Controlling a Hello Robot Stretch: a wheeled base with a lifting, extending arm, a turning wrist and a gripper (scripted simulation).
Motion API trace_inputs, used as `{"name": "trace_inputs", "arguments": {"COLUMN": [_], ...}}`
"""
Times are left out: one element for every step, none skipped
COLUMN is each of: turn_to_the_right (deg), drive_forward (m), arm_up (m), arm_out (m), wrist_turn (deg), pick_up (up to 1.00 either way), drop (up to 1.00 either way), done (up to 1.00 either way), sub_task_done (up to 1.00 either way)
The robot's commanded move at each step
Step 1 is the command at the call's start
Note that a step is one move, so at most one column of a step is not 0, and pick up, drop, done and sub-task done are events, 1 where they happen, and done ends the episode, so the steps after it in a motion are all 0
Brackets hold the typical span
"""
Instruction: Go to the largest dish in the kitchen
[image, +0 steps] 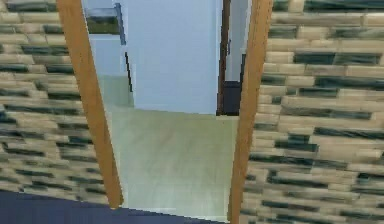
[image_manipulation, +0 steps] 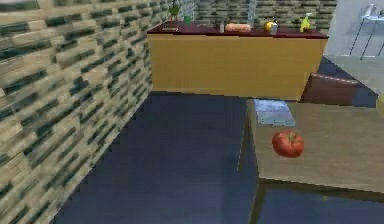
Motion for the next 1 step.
{"name": "trace_inputs", "arguments": {"turn_to_the_right": [45.0], "drive_forward": [0.0], "arm_up": [0.0], "arm_out": [0.0], "wrist_turn": [0.0], "pick_up": [0.0], "drop": [0.0], "done": [0.0], "sub_task_done": [0.0]}}
